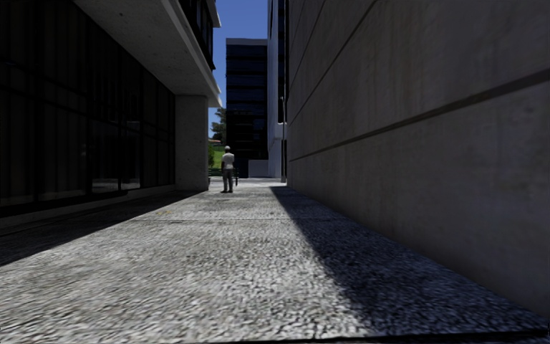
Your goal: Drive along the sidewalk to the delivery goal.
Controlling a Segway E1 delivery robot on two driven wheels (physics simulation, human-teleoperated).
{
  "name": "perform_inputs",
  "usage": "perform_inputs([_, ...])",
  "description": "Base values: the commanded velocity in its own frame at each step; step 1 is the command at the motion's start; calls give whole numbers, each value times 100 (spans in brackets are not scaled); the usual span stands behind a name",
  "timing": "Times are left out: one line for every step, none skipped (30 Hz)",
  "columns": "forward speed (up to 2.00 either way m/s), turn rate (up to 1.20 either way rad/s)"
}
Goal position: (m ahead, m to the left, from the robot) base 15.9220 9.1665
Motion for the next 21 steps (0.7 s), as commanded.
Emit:
perform_inputs([200,0])
perform_inputs([200,0])
perform_inputs([200,0])
perform_inputs([200,0])
perform_inputs([200,0])
perform_inputs([200,0])
perform_inputs([200,0])
perform_inputs([200,0])
perform_inputs([200,0])
perform_inputs([200,0])
perform_inputs([200,0])
perform_inputs([200,0])
perform_inputs([200,0])
perform_inputs([200,0])
perform_inputs([200,0])
perform_inputs([200,0])
perform_inputs([200,0])
perform_inputs([200,0])
perform_inputs([200,0])
perform_inputs([200,0])
perform_inputs([200,0])
